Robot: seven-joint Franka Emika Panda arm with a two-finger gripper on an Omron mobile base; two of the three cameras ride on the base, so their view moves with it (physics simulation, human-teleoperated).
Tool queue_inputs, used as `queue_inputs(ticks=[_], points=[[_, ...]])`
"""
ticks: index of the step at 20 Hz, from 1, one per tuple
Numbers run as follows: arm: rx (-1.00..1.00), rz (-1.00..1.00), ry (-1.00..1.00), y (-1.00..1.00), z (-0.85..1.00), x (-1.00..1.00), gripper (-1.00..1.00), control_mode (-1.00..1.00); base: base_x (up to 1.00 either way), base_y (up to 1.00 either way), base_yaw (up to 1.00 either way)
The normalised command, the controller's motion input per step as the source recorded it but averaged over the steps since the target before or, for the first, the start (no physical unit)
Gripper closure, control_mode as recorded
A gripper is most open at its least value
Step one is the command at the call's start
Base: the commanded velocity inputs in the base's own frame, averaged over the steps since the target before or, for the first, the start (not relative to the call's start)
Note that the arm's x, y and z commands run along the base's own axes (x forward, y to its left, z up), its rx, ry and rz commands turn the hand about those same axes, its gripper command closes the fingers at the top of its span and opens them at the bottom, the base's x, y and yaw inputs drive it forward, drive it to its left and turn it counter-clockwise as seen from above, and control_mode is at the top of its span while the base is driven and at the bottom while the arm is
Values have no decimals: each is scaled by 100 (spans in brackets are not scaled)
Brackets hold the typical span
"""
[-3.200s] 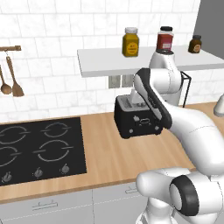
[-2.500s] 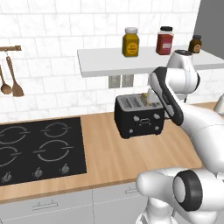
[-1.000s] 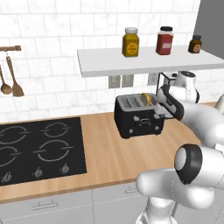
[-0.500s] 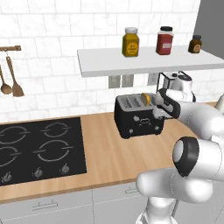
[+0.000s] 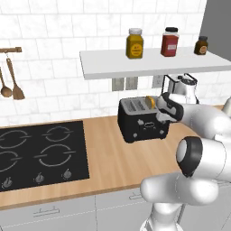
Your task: Start the toaster. Once the lever pops up, take the bread to the plate on the dining counter.
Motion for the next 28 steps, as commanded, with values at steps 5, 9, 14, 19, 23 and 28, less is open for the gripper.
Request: queue_inputs(ticks=[5,9,14,19,23,28], points=[[0,-1,0,0,0,36,-100,-100,0,0,0],[0,0,0,0,-5,14,-100,-100,0,0,0],[0,0,0,0,-18,0,-100,-100,0,0,0],[0,0,0,0,-17,0,-100,-100,0,0,0],[0,0,0,0,-19,0,-100,-100,0,0,0],[0,0,0,0,-20,0,-100,-100,0,0,0]])
